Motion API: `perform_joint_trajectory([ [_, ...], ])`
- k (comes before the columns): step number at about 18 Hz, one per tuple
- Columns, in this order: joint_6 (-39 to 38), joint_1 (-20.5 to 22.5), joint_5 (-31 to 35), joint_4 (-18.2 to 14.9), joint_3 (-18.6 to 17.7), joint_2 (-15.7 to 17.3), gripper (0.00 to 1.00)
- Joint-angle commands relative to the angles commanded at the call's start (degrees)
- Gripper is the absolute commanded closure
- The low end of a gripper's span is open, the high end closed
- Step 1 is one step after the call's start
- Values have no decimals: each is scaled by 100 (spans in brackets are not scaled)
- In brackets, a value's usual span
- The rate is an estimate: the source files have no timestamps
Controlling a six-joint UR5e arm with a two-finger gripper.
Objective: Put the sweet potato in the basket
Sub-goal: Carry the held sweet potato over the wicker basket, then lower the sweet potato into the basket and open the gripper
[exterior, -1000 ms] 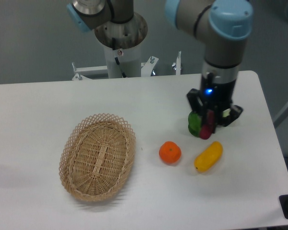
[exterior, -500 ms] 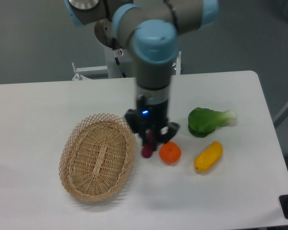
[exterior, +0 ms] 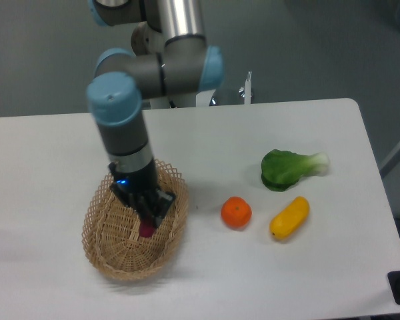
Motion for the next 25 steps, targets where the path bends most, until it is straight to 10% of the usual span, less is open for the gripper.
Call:
perform_joint_trajectory([
  [19, 1002, -282, -26, 9, -527, -282, 76],
  [21, 993, -282, -18, 18, -501, -282, 56],
  [23, 1002, -282, 9, 35, -449, -282, 0],
  [25, 958, -282, -26, 18, -431, -229, 0],
])
